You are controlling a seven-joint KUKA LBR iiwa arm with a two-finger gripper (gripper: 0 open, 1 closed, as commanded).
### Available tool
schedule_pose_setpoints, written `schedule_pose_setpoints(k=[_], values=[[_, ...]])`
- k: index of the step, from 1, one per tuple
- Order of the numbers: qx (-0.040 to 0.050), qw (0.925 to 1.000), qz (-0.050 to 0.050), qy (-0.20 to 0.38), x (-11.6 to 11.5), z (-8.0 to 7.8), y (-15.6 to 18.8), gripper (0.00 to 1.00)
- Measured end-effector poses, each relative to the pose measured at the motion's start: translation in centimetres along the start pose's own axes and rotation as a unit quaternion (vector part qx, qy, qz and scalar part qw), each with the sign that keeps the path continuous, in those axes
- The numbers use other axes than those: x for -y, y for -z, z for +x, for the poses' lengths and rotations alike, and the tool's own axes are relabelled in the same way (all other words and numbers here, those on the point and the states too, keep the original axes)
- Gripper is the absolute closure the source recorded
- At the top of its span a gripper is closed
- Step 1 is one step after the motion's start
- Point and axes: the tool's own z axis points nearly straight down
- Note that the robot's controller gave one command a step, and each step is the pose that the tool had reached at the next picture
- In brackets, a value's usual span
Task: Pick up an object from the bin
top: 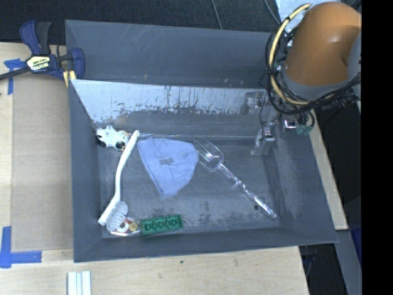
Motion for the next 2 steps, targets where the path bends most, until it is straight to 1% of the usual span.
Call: schedule_pose_setpoints(k=[1, 2], values=[[0.0000, 1.0000, 0.000, 0.000, 0.0, 0.0, 0.0, 0.00], [0.0006, 0.9926, 0.000, -0.122, 1.0, -0.6, -4.2, 0.00]])
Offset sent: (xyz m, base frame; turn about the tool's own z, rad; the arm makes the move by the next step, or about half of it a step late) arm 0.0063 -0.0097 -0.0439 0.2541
